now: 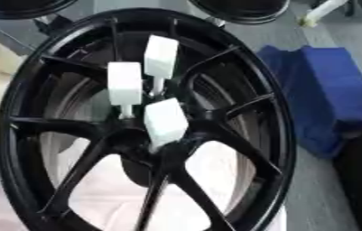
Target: Pull the pin out of the wheel hub.
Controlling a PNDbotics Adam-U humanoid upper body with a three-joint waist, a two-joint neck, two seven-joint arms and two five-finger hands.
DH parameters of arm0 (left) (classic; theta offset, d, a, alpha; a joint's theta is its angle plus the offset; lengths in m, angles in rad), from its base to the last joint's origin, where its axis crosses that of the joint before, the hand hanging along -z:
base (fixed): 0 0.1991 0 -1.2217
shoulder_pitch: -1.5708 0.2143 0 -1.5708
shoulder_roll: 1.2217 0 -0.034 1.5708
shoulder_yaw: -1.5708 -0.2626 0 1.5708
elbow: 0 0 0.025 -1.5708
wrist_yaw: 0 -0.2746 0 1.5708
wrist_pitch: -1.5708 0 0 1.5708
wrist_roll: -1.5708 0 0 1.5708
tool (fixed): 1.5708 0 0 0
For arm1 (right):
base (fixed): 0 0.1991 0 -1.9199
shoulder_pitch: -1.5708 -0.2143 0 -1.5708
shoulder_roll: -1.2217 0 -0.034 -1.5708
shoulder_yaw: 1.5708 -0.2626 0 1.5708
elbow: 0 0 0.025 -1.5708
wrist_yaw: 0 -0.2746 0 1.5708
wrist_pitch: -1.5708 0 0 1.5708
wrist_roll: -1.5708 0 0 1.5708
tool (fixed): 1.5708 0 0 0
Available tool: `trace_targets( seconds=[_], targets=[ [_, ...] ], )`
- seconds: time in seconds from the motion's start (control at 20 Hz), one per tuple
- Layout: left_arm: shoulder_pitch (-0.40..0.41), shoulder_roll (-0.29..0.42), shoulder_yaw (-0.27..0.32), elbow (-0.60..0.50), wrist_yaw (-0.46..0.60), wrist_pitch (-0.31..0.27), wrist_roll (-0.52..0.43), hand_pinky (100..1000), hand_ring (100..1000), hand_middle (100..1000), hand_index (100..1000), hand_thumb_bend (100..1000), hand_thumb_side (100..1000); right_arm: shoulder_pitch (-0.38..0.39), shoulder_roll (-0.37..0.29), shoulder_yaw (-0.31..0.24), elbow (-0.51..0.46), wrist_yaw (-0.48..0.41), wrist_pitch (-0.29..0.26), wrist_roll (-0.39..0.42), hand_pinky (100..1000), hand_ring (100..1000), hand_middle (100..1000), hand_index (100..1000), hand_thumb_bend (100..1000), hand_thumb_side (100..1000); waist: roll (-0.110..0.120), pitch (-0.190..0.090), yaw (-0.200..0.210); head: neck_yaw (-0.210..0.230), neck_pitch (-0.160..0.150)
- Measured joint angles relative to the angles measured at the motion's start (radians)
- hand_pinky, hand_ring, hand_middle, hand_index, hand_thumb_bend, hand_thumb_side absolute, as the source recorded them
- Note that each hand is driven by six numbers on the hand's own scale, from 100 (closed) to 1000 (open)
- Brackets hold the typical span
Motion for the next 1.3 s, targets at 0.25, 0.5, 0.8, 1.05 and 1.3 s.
trace_targets(
  seconds=[0.25, 0.5, 0.8, 1.05, 1.3],
  targets=[
    [0.000, 0.000, 0.002, 0.000, -0.001, -0.001, 0.006, 933, 570, 582, 690, 222, 696, 0.088, 0.110, -0.057, 0.039, 0.069, 0.002, -0.078, 702, 612, 537, 635, 214, 100, 0.015, 0.006, -0.009, 0.008, -0.010],
    [0.000, -0.001, 0.003, 0.000, -0.001, -0.002, 0.007, 934, 569, 582, 690, 221, 695, 0.115, 0.160, -0.070, 0.054, 0.130, 0.021, -0.046, 814, 783, 792, 800, 543, 244, 0.025, 0.007, -0.012, 0.009, -0.018],
    [0.000, -0.001, 0.004, 0.000, -0.001, -0.002, 0.007, 934, 569, 582, 690, 224, 693, 0.108, 0.182, -0.087, 0.059, 0.121, -0.003, -0.049, 857, 816, 843, 865, 226, 1000, 0.028, 0.007, -0.016, 0.009, -0.021],
    [0.000, -0.001, 0.004, 0.000, -0.001, -0.002, 0.007, 934, 569, 582, 690, 225, 690, 0.089, 0.183, -0.088, 0.042, 0.015, -0.047, -0.152, 761, 592, 582, 673, 147, 452, 0.030, 0.007, -0.020, 0.010, -0.021],
    [0.000, -0.001, 0.004, 0.000, -0.001, -0.001, 0.006, 934, 569, 581, 689, 228, 688, 0.051, 0.174, -0.065, -0.037, -0.091, -0.106, -0.260, 726, 528, 514, 610, 100, 330, 0.030, 0.007, -0.012, 0.007, -0.021]
  ],
)
